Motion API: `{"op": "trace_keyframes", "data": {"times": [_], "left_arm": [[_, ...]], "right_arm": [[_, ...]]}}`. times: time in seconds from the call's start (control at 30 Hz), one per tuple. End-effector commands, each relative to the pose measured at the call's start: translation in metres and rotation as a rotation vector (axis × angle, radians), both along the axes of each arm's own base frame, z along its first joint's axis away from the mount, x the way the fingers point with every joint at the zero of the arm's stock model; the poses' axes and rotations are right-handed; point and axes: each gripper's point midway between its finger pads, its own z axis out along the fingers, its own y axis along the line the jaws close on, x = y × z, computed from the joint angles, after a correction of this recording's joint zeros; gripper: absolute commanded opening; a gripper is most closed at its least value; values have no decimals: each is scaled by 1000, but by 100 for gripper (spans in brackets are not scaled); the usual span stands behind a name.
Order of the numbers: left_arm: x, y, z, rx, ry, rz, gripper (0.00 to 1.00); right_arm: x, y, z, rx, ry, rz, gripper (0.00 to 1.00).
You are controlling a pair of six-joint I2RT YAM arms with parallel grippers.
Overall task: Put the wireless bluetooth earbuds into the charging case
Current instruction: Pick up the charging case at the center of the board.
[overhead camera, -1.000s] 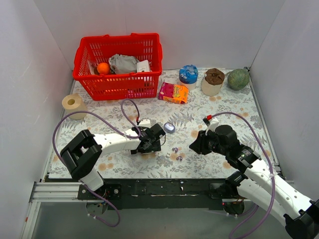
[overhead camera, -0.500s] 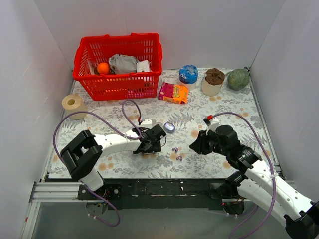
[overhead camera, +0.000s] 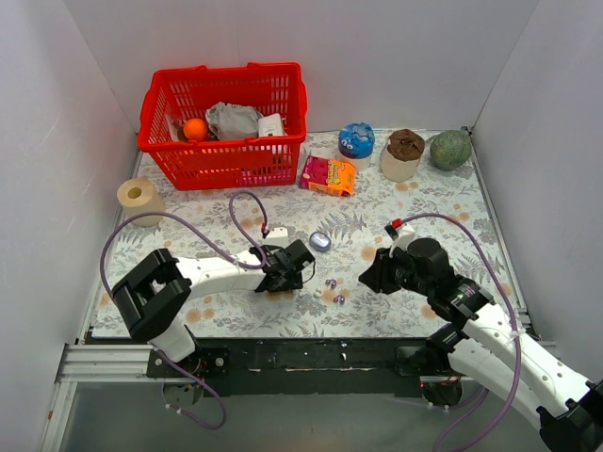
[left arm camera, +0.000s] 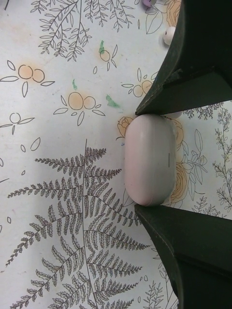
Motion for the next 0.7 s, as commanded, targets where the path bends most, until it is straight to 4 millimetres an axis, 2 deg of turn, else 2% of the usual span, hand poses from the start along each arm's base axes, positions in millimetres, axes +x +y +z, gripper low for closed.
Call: {"op": "trace_keyframes", "data": {"times": [0.0,0.07,0.1,0.13,0.17,0.2,0.23,0.27,0.3,0.33,0.37,0.4,0.43,0.47,0.5,0.53,0.57,0.63,0.67], "left_arm": [[-14,22,-7,50,23,9,28],[-6,20,11,20,-40,8,14],[0,19,22,4,-87,1,7],[7,9,49,-76,-160,-18,0],[9,9,61,-88,-202,-59,0],[11,5,73,-120,-238,-91,0],[16,-7,107,-241,-331,-118,0],[13,-5,109,-236,-359,-192,0],[12,-9,123,-288,-404,-225,0],[8,-21,153,-421,-481,-279,0],[4,-22,164,-464,-523,-315,2],[-2,-18,154,-448,-541,-379,3],[-10,-31,170,-532,-602,-478,3],[-20,-31,194,-613,-691,-536,3],[-24,-29,184,-610,-759,-601,2],[-31,-28,190,-630,-825,-660,0],[-49,-29,200,-690,-886,-763,0],[-55,-24,201,-663,-991,-833,0],[-56,-23,204,-652,-1019,-852,0]], "right_arm": [[3,1,11,11,-33,-1,32],[5,2,18,12,-46,3,32],[7,3,28,17,-65,5,32],[11,4,33,7,-79,12,32],[12,5,37,2,-90,18,32],[16,8,54,14,-123,26,33],[17,12,58,7,-128,56,35],[18,15,63,10,-136,73,37],[18,19,70,18,-147,93,38],[19,24,79,30,-149,116,40],[20,27,84,36,-152,122,41],[21,28,88,40,-152,122,42],[20,35,98,65,-163,153,45],[19,38,103,71,-169,178,47],[17,41,109,75,-173,202,49],[15,46,112,78,-159,235,54],[12,48,123,79,-162,260,55],[8,56,128,81,-147,307,60],[5,61,137,97,-156,331,62]]}}
